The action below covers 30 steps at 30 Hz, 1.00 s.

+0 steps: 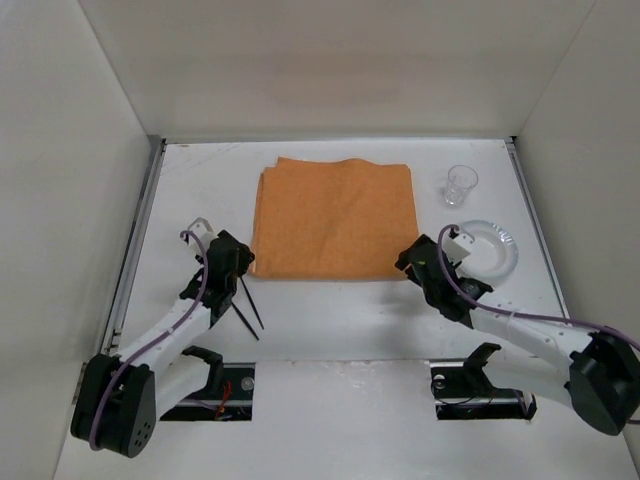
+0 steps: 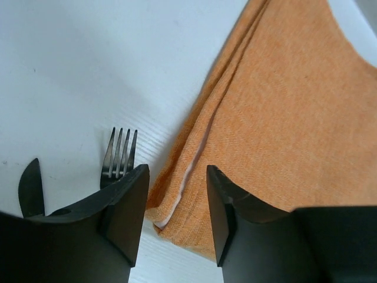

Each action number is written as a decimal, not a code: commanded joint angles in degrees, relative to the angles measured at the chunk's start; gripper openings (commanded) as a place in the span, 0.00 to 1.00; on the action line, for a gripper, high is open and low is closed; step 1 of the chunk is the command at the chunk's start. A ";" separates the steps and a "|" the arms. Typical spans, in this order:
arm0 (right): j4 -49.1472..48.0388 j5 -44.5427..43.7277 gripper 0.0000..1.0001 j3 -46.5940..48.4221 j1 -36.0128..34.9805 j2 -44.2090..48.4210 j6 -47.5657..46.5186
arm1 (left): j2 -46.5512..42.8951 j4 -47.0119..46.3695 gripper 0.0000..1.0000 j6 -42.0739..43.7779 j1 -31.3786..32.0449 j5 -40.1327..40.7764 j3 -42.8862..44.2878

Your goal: Set the dinner table for one person

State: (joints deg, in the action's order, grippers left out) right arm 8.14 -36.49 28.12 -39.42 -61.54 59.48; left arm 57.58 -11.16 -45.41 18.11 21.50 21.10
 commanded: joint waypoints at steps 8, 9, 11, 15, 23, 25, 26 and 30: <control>-2.86 5.81 0.69 -0.35 5.89 -3.22 -5.34 | 11.75 3.34 0.48 5.07 8.03 3.38 5.87; -3.30 6.16 0.67 -0.08 5.98 -4.54 -5.34 | 12.46 3.25 0.46 4.89 8.21 3.29 6.05; -4.09 7.13 0.61 0.53 6.07 -7.00 -5.08 | 13.60 2.29 0.37 5.15 8.56 3.38 6.41; -7.35 10.82 0.37 0.45 6.33 -10.00 -4.82 | 13.09 1.93 0.14 4.98 8.21 2.85 5.88; -2.61 8.28 0.07 0.71 9.67 -3.78 -6.04 | 2.81 5.09 0.12 4.01 8.92 3.11 3.24; -1.99 7.93 0.16 0.71 9.76 -2.10 -7.01 | 1.14 5.53 0.20 3.66 9.44 4.25 5.16; -1.90 7.93 0.25 0.62 9.84 -1.22 -7.45 | 0.87 5.18 0.25 3.22 10.14 5.65 6.66; -0.94 7.75 0.57 0.27 10.81 3.17 -9.73 | 4.63 3.08 0.38 4.70 15.23 13.81 13.77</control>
State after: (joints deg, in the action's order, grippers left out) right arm 6.35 -27.05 28.01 -29.65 -61.34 52.31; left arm 60.49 -5.56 -41.80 30.55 28.45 28.58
